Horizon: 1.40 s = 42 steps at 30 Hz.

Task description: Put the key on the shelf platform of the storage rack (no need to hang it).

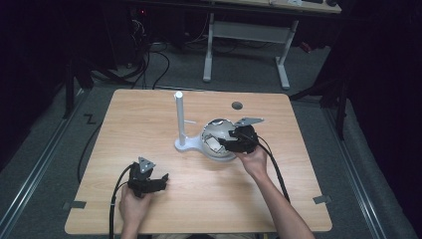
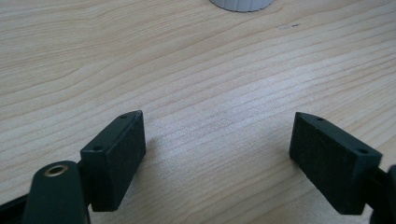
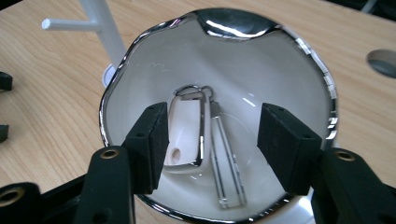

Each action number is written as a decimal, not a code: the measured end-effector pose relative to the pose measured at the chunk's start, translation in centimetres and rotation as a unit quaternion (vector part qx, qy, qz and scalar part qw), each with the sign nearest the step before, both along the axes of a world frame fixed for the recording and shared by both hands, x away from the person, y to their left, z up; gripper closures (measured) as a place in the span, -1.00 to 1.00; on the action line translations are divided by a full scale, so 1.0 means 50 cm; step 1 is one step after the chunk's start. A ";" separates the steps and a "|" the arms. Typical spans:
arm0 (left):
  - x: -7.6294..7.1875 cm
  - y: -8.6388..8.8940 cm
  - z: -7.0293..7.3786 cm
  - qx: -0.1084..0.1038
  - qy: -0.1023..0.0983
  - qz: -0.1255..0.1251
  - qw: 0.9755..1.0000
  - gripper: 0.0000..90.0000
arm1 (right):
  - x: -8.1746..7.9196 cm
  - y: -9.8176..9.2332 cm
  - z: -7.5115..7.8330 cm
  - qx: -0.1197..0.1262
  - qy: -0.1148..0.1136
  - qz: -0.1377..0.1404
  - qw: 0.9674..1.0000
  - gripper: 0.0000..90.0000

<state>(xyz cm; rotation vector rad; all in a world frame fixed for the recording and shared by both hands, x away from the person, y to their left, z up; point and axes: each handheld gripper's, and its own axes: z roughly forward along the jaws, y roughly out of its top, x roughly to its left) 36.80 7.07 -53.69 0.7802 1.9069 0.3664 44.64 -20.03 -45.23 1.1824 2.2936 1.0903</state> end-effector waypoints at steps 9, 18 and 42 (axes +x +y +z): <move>0.000 0.000 0.000 0.000 0.000 0.000 1.000 -0.58 | -0.010 -0.025 0.021 0.012 -0.011 -0.005 1.000 0.03; 0.000 -0.001 0.001 -0.002 0.002 0.002 1.000 -0.58 | -0.018 -0.051 0.031 0.017 -0.013 -0.012 1.000 0.03; 0.000 0.000 0.001 -0.002 0.001 0.002 1.000 -0.58 | -0.051 -0.112 0.061 0.031 -0.029 -0.035 0.998 0.00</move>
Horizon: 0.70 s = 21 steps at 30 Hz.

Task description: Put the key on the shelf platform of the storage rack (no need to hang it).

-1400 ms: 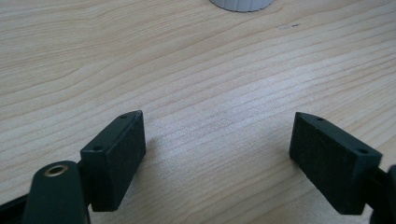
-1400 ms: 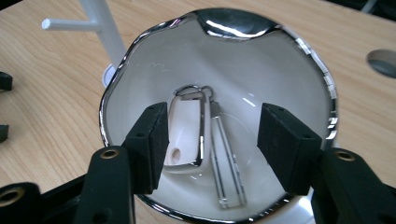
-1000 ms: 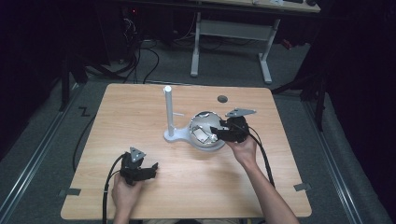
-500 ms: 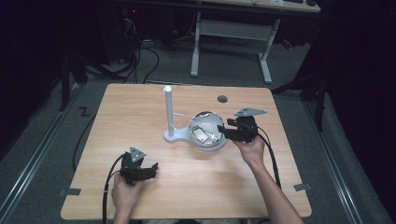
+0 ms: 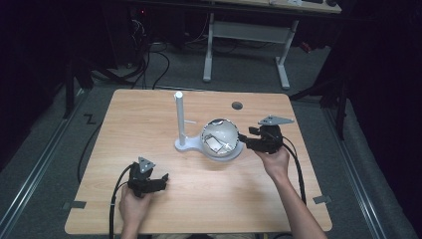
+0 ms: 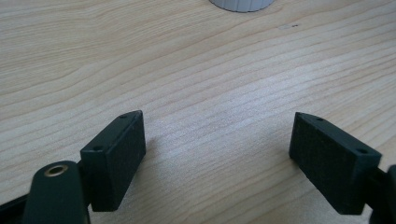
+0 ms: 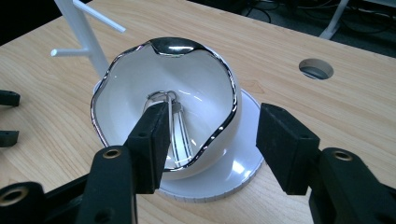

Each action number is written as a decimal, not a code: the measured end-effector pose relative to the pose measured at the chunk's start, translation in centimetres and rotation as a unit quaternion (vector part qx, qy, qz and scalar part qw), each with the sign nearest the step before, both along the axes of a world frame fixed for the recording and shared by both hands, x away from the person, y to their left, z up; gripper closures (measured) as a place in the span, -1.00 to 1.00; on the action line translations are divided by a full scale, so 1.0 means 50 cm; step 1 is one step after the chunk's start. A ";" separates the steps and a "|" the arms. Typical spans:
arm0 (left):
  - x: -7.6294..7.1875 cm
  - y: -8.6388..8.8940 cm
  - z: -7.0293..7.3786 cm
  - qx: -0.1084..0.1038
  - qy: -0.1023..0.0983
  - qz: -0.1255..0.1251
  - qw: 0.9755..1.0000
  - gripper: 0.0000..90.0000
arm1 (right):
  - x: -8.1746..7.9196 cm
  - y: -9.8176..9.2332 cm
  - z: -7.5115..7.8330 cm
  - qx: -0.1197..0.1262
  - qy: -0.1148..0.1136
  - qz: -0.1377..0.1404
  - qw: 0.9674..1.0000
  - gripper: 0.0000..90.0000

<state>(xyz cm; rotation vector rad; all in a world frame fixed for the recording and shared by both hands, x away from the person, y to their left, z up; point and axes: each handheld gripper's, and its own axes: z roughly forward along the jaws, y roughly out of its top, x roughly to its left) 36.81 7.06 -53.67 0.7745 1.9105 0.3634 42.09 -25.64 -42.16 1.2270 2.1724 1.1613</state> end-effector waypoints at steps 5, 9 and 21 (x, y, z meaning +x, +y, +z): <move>0.000 0.000 0.000 0.000 0.000 0.000 1.000 -0.58 | -0.008 -0.014 0.004 0.006 -0.002 -0.006 1.000 0.01; 0.000 0.000 0.000 0.000 0.000 0.000 1.000 -0.58 | -0.015 -0.026 0.010 0.007 -0.006 -0.012 1.000 0.01; 0.000 0.000 0.000 0.000 0.000 0.000 1.000 -0.58 | -0.040 -0.071 0.014 0.019 -0.006 -0.033 0.999 0.05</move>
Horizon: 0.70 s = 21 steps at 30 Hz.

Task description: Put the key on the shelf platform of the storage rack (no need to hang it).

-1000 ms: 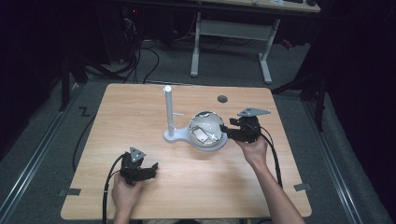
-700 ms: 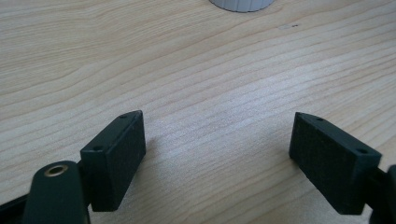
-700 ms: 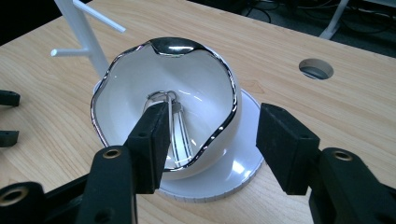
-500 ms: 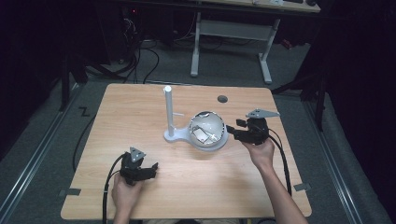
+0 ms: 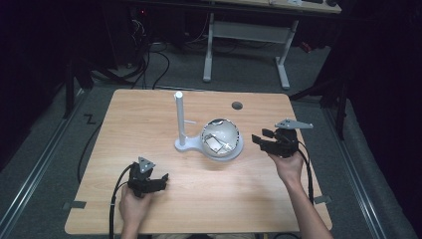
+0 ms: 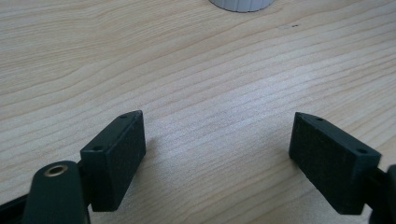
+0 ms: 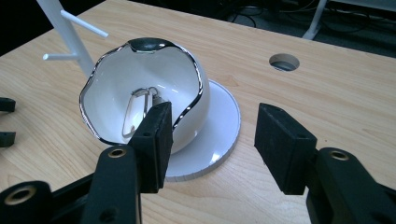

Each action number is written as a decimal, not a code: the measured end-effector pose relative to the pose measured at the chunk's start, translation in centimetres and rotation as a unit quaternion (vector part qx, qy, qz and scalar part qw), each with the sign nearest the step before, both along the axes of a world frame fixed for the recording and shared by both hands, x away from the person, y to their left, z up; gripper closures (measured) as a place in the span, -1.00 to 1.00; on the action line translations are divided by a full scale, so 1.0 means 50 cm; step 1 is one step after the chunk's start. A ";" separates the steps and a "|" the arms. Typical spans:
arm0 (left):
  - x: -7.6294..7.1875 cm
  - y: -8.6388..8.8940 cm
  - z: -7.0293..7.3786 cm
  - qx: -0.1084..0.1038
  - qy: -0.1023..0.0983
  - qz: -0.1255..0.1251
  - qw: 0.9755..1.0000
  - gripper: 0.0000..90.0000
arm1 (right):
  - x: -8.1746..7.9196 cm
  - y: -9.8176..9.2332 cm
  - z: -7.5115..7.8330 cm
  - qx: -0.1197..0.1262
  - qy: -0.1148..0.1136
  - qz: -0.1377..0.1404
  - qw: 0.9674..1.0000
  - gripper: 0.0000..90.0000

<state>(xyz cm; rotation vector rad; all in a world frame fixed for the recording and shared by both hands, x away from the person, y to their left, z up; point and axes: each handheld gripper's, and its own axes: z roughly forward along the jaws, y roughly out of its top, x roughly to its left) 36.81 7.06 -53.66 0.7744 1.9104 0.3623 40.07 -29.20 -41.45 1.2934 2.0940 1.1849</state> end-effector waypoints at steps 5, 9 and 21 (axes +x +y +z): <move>0.000 0.000 0.000 0.000 0.000 0.000 1.000 -0.58 | -0.010 -0.017 -0.004 0.005 0.002 -0.008 1.000 0.05; 0.000 0.000 0.000 0.001 0.000 0.000 1.000 -0.58 | -0.022 -0.029 0.000 0.006 0.004 -0.010 1.000 0.06; 0.000 0.000 0.000 0.000 0.000 0.001 1.000 -0.58 | -0.060 -0.077 -0.012 0.017 0.000 -0.032 0.999 0.06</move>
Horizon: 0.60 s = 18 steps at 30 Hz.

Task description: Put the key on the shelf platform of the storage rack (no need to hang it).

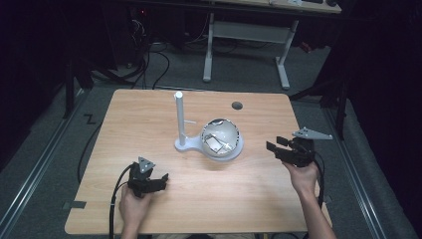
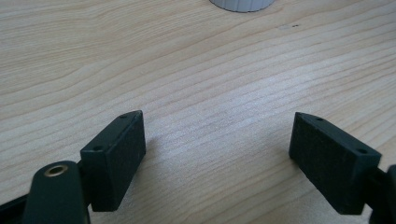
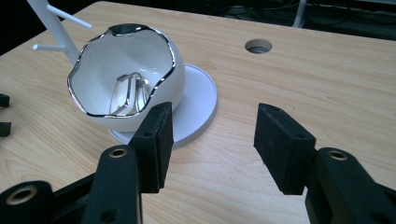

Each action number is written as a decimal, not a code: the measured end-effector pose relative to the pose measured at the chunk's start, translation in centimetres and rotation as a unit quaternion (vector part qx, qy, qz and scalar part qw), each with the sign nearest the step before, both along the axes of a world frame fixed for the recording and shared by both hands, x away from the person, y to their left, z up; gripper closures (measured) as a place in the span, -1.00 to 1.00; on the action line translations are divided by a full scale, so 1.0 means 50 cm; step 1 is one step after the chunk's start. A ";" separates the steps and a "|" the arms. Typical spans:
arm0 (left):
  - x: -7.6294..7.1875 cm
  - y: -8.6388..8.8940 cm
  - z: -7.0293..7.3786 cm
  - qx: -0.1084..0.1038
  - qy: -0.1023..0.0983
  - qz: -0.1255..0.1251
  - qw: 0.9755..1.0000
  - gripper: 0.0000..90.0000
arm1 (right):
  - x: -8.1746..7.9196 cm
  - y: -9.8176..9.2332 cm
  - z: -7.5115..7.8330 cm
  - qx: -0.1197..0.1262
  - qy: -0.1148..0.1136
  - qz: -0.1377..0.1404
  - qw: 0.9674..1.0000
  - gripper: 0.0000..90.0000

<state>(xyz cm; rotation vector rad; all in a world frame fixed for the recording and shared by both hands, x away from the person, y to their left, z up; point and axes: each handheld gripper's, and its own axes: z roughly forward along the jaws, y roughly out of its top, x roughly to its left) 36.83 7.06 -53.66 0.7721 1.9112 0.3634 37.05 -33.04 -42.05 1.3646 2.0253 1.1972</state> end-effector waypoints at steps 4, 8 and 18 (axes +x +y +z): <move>0.000 0.001 0.000 0.001 0.000 -0.001 1.000 -0.58 | -0.010 -0.016 -0.005 0.000 0.002 -0.010 1.000 0.06; 0.000 0.001 0.000 0.001 0.000 -0.001 1.000 -0.58 | -0.021 -0.028 -0.007 0.002 0.000 -0.016 1.000 0.06; 0.000 0.001 0.000 0.001 -0.001 -0.001 1.000 -0.58 | -0.045 -0.047 -0.019 -0.001 0.004 -0.022 1.000 0.05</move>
